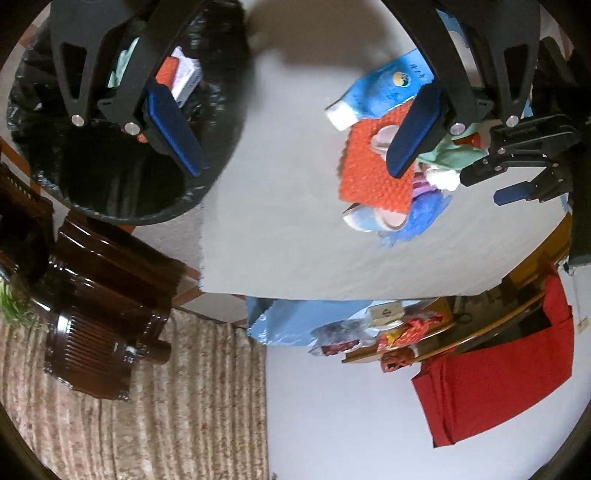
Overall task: Collect trash
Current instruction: 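Grasp white tissue with the left gripper while the right grasps an orange foam pad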
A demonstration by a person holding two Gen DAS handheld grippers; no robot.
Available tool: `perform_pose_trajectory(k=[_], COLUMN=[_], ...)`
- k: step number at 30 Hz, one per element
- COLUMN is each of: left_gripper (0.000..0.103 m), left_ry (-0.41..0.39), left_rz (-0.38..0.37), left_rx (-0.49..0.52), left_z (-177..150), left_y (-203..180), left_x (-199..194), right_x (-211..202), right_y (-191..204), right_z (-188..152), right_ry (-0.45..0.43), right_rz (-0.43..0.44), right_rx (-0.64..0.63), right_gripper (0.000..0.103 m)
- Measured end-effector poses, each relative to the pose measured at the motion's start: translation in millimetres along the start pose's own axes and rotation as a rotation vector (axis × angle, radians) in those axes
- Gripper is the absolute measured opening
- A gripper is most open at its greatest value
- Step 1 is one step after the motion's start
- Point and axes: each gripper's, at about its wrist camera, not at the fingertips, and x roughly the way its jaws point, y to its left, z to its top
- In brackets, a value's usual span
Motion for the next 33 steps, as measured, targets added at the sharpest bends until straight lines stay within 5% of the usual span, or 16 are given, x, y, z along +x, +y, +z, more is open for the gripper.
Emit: perform_pose_trajectory(k=[13,21,33], left_gripper=[0.071,0.025,0.016], left_ry=[0.054,0.119,-0.008], left_rz=[-0.035,-0.099,-0.126], left_rx=[-0.051,-0.059,-0.078], left_z=[7,7,30], left_y=[14,15,21], left_x=[38,57,28], right_x=[12,23,56], right_y=[18,19,35], right_z=[-4,1,18], right_ry=[0.022,0.023,0.06], right_rz=[-0.004,-0.002,0.052], right_rx=[-0.071,-0.068,-0.043], right_gripper=[0.096,0.094,0.084])
